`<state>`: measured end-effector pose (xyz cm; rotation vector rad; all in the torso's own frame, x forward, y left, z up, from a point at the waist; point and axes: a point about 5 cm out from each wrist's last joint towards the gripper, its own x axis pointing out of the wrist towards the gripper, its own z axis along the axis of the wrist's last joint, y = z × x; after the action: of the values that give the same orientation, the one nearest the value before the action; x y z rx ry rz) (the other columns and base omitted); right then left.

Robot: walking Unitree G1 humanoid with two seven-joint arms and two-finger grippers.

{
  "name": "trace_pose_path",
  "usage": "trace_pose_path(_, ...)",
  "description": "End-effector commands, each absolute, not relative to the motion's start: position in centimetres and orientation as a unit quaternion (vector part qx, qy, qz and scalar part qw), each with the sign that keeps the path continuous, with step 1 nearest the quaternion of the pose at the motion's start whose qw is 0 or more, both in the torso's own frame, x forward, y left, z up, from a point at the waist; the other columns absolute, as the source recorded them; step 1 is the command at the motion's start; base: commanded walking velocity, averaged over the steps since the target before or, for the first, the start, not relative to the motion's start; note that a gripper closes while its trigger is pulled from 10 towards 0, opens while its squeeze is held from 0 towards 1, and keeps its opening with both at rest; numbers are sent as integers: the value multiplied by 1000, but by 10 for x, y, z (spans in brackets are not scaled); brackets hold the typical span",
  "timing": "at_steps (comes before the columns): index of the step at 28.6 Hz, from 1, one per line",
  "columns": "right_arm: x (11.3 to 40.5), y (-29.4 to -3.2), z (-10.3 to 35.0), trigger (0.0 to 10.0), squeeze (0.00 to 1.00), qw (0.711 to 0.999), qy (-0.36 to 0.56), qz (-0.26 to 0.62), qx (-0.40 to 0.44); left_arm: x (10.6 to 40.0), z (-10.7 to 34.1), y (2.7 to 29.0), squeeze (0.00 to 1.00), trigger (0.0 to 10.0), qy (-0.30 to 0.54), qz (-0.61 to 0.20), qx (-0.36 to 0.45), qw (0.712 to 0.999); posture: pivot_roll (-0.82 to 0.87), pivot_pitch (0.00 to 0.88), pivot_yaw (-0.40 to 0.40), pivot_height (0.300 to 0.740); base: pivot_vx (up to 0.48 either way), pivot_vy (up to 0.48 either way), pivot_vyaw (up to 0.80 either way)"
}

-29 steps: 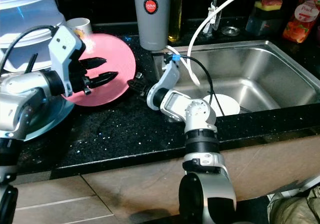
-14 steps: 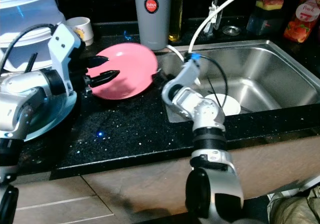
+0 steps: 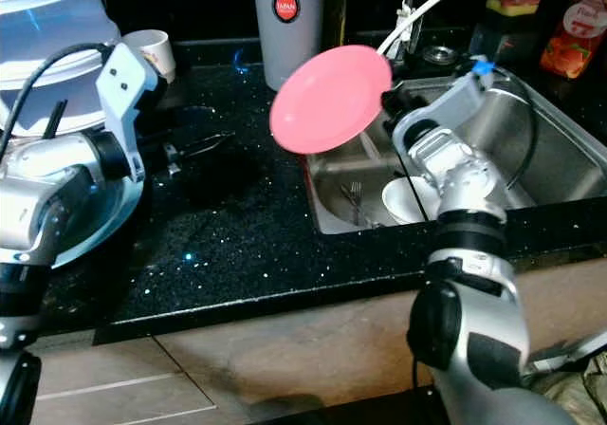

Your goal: Kitchen organization

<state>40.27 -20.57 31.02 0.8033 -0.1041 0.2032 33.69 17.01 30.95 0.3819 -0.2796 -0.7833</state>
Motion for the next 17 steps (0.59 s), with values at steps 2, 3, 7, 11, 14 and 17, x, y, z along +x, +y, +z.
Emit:
trace_pose_path(2,398,-221,336,0,0,923,-109,100,356,338,309,163,0,10000,-140,-393,178,891,42,122,3,740,0,0,0)
trace_pose_path(3,394,-230,349,0,0,932,-138,103,318,339,305,152,0,10000,-139,-408,162,888,42,122,3,740,0,0,0)
trace_pose_path(7,388,-236,362,0,0,941,-166,120,270,342,294,127,0,10000,-137,-446,129,875,36,127,5,740,0,0,0)
trace_pose_path(11,385,-237,367,0,0,947,-176,133,233,343,288,110,0,10000,-132,-466,111,868,30,128,6,740,0,0,0)
trace_pose_path(14,383,-232,368,0,0,953,-176,155,192,346,282,94,0,10000,-116,-481,87,865,23,132,9,740,0,0,0)
trace_pose_path(17,382,-214,354,0,0,968,-155,185,75,354,272,74,0,10000,-85,-500,75,858,10,136,21,740,0,0,0)
